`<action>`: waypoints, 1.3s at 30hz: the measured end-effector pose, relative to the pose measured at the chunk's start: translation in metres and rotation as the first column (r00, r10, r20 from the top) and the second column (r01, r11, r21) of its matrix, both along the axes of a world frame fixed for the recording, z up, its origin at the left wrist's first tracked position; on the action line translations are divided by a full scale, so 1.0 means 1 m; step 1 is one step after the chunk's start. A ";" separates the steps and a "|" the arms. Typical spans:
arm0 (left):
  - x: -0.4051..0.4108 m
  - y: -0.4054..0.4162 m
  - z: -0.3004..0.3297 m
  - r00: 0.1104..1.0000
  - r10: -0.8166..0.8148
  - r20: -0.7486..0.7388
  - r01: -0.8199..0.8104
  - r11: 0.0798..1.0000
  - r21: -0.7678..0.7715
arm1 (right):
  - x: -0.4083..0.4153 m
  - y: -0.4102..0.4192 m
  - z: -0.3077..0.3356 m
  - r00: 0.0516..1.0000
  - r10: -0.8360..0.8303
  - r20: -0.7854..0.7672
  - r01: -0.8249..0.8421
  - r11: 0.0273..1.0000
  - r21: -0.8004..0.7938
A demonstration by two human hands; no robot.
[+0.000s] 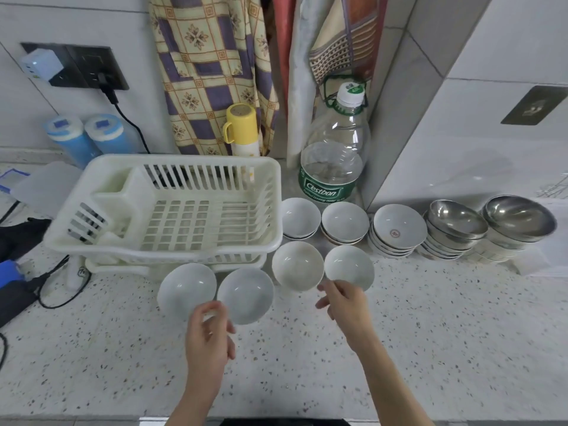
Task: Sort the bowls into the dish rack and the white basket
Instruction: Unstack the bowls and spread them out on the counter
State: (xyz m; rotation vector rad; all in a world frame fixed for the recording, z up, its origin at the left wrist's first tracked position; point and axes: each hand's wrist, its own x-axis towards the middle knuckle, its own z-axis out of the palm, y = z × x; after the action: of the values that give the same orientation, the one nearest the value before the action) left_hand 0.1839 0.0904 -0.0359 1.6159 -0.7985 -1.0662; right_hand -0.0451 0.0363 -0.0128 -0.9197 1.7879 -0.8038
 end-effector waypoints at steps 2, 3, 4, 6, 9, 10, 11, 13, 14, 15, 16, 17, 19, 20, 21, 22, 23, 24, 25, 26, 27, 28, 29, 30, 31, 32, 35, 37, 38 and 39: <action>-0.037 -0.016 0.011 0.993 -0.113 -0.043 0.114 0.993 0.022 | -0.026 -0.011 0.006 0.997 -0.071 -0.007 0.070 0.997 -0.032; -0.055 -0.027 0.015 0.984 -0.167 -0.069 0.169 0.985 0.035 | -0.039 -0.018 0.009 0.996 -0.092 -0.015 0.091 0.995 -0.044; -0.071 -0.040 0.017 0.973 -0.210 -0.093 0.215 0.975 0.048 | -0.051 -0.026 0.010 0.994 -0.101 -0.030 0.100 0.994 -0.049; -0.100 -0.069 0.015 0.958 -0.267 -0.109 0.276 0.958 0.080 | -0.072 -0.044 0.011 0.993 -0.101 -0.064 0.099 0.994 -0.037; -0.128 -0.113 0.010 0.959 -0.271 -0.086 0.282 0.943 0.175 | -0.090 -0.072 0.007 0.994 -0.058 -0.089 0.061 0.998 0.027; -0.134 -0.125 0.008 0.964 -0.257 -0.063 0.264 0.945 0.195 | -0.092 -0.080 0.003 0.994 -0.031 -0.101 0.037 0.998 0.055; -0.138 -0.136 0.006 0.971 -0.235 -0.047 0.239 0.950 0.200 | -0.093 -0.088 -0.001 0.993 -0.001 -0.121 0.011 0.997 0.082; -0.144 -0.155 0.003 0.984 -0.167 -0.061 0.176 0.958 0.225 | -0.092 -0.101 -0.009 0.986 0.048 -0.162 -0.026 0.991 0.130; -0.146 -0.163 0.002 0.989 -0.125 -0.084 0.143 0.957 0.252 | -0.092 -0.106 -0.013 0.980 0.071 -0.184 -0.043 0.988 0.148; -0.147 -0.170 0.001 0.991 -0.087 -0.102 0.112 0.954 0.277 | -0.091 -0.112 -0.016 0.974 0.094 -0.206 -0.061 0.985 0.161; -0.148 -0.176 0.000 0.992 -0.057 -0.113 0.089 0.950 0.300 | -0.091 -0.117 -0.020 0.969 0.104 -0.222 -0.068 0.984 0.167; -0.149 -0.182 -0.001 0.992 -0.033 -0.126 0.072 0.944 0.321 | -0.090 -0.122 -0.024 0.970 0.093 -0.224 -0.056 0.984 0.166; -0.149 -0.191 -0.002 0.989 0.002 -0.150 0.052 0.936 0.349 | -0.087 -0.129 -0.029 0.971 0.069 -0.231 -0.029 0.984 0.174; -0.149 -0.195 -0.003 0.987 0.019 -0.162 0.040 0.934 0.355 | -0.085 -0.131 -0.030 0.968 0.066 -0.243 -0.023 0.984 0.176; -0.149 -0.199 -0.003 0.985 0.036 -0.171 0.029 0.931 0.363 | -0.083 -0.134 -0.033 0.965 0.064 -0.255 -0.019 0.984 0.176; -0.149 -0.202 -0.003 0.983 0.054 -0.174 0.014 0.929 0.370 | -0.082 -0.137 -0.035 0.961 0.066 -0.269 -0.018 0.984 0.176; -0.149 -0.204 -0.003 0.982 0.066 -0.176 0.005 0.928 0.373 | -0.080 -0.139 -0.037 0.956 0.065 -0.288 -0.012 0.984 0.180; -0.149 -0.206 -0.004 0.982 0.076 -0.175 -0.006 0.928 0.372 | -0.079 -0.140 -0.038 0.949 0.060 -0.308 -0.002 0.983 0.185; -0.149 -0.208 -0.005 0.981 0.084 -0.173 -0.015 0.929 0.369 | -0.078 -0.141 -0.040 0.945 0.052 -0.324 0.010 0.982 0.186; -0.150 -0.208 -0.005 0.982 0.087 -0.170 -0.019 0.930 0.367 | -0.077 -0.141 -0.042 0.943 0.042 -0.330 0.020 0.983 0.184; -0.150 -0.208 -0.006 0.982 0.088 -0.165 -0.022 0.930 0.366 | -0.076 -0.141 -0.043 0.945 0.029 -0.327 0.031 0.984 0.177; -0.150 -0.208 -0.005 0.984 0.083 -0.156 -0.020 0.930 0.366 | -0.075 -0.141 -0.044 0.949 0.008 -0.316 0.048 0.985 0.169; -0.150 -0.208 -0.005 0.986 0.077 -0.146 -0.019 0.932 0.362 | -0.074 -0.141 -0.044 0.953 -0.018 -0.301 0.069 0.985 0.160; -0.150 -0.208 -0.004 0.988 0.074 -0.137 -0.021 0.936 0.352 | -0.073 -0.140 -0.044 0.957 -0.046 -0.286 0.093 0.984 0.154; -0.151 -0.207 -0.003 0.988 0.075 -0.132 -0.025 0.940 0.341 | -0.072 -0.141 -0.043 0.959 -0.074 -0.272 0.118 0.982 0.147; -0.151 -0.207 -0.002 0.988 0.077 -0.131 -0.029 0.943 0.330 | -0.070 -0.141 -0.043 0.961 -0.104 -0.258 0.143 0.980 0.139; -0.151 -0.205 0.000 0.987 0.082 -0.142 -0.036 0.952 0.304 | -0.065 -0.139 -0.042 0.960 -0.175 -0.219 0.205 0.972 0.118; -0.152 -0.205 0.001 0.984 0.083 -0.159 -0.033 0.956 0.291 | -0.062 -0.138 -0.042 0.959 -0.203 -0.197 0.226 0.968 0.104; -0.152 -0.204 0.002 0.981 0.085 -0.172 -0.033 0.958 0.284 | -0.061 -0.137 -0.042 0.958 -0.215 -0.189 0.236 0.967 0.094; -0.153 -0.203 0.003 0.979 0.090 -0.185 -0.035 0.960 0.277 | -0.060 -0.135 -0.041 0.956 -0.228 -0.184 0.245 0.966 0.080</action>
State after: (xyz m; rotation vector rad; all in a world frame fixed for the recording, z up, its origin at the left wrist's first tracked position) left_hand 0.0314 -0.1126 -0.0334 1.7185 -0.4805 -1.3114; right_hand -0.1047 -0.0990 -0.0543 -0.7349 2.1009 -0.7924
